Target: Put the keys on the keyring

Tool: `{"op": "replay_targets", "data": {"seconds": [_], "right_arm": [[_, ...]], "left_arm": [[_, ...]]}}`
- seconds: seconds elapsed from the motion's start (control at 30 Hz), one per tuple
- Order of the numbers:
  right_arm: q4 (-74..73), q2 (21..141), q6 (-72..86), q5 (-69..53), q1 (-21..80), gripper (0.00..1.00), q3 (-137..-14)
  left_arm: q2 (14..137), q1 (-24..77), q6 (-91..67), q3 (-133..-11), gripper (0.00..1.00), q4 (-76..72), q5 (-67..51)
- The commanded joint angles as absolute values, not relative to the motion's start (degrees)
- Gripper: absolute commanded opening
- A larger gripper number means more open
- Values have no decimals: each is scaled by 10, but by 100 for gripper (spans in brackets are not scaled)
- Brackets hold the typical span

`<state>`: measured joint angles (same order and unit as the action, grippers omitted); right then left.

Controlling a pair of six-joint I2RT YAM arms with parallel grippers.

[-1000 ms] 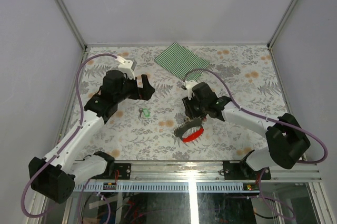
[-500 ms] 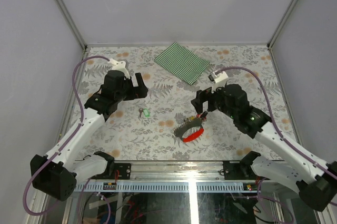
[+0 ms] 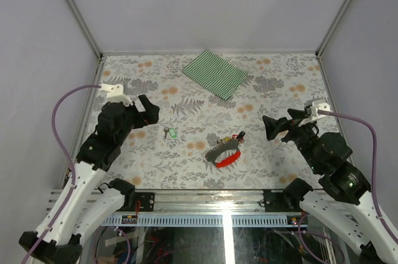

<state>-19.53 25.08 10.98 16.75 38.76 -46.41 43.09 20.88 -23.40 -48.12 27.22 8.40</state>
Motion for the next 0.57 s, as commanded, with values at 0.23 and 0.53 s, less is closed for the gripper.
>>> {"op": "replay_targets", "data": {"seconds": [0.23,0.53], "right_arm": [[-242,182,117,251,386,99,-445],[-238,175,105,248,386,99,-438]], "left_arm": [[287,206,-256,-412,100,280,142],[265,205,-251,-392,100,271,152]]}}
